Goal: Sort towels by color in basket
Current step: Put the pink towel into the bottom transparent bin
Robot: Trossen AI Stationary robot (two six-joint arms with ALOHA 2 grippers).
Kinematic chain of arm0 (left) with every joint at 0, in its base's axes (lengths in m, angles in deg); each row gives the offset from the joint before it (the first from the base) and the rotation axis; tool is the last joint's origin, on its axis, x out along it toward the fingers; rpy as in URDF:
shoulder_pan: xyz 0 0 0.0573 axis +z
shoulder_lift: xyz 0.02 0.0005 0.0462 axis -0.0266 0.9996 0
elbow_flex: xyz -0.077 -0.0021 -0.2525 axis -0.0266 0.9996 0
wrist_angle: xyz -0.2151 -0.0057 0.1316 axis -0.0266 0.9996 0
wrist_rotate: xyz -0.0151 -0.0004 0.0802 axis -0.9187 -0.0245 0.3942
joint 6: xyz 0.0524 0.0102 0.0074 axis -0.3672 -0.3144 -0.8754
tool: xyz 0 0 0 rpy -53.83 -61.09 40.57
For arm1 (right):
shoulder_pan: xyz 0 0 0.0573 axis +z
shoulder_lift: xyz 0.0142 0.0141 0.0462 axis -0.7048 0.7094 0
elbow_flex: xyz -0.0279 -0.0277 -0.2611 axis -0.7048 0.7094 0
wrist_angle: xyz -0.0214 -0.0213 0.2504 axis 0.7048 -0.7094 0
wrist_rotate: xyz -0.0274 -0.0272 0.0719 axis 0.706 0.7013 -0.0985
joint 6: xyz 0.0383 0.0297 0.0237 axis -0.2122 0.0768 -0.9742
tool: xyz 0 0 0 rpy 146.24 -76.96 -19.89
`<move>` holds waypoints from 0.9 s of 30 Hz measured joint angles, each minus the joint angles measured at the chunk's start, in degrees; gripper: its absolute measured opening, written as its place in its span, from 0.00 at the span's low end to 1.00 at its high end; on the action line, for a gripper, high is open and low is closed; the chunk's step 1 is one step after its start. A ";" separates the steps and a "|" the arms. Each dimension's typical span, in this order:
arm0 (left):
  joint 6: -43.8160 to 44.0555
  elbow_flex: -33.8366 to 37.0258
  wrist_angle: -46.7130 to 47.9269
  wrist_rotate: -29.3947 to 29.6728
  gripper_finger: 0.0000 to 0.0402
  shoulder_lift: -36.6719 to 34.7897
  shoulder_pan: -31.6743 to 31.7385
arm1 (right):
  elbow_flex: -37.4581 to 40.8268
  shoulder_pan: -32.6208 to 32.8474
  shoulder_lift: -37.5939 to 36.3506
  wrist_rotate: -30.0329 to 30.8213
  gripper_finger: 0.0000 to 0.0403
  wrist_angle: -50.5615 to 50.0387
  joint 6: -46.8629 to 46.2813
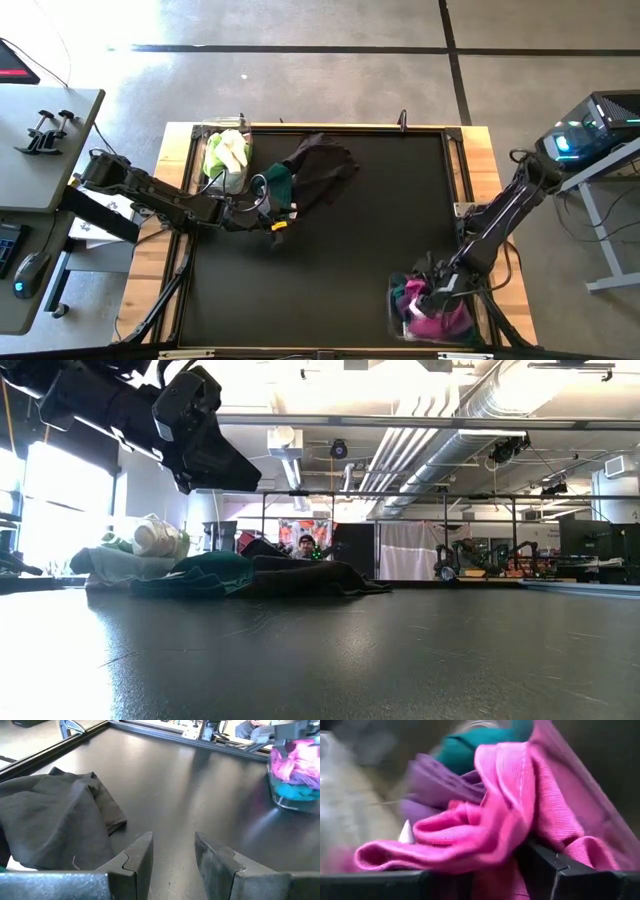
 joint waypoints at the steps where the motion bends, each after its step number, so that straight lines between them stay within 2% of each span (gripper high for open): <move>1: 0.00 0.00 0.05 0.02 0.32 0.00 0.00 | -0.83 -0.08 0.23 -0.07 0.35 -1.37 0.85; 4: 0.00 0.00 0.01 0.03 0.32 0.00 0.02 | -5.80 -0.42 0.72 -1.50 0.35 -7.55 3.51; 11: 0.00 0.00 0.06 0.13 0.32 0.00 0.00 | -21.84 -0.33 0.51 0.02 0.35 -24.90 4.89; 16: 0.00 0.00 0.07 0.14 0.32 0.00 0.00 | -27.89 -0.04 0.36 6.44 0.35 -30.15 4.22; 18: -0.10 0.00 0.06 0.15 0.32 0.00 0.01 | -27.56 -0.36 0.41 9.82 0.35 -29.65 4.41; 20: -0.53 0.00 0.06 0.15 0.32 0.00 0.02 | -25.69 -0.87 0.57 10.41 0.35 -26.83 5.61; 27: -0.52 0.00 0.08 0.20 0.32 0.00 0.01 | -15.14 -1.62 3.32 -0.04 0.35 -5.78 7.98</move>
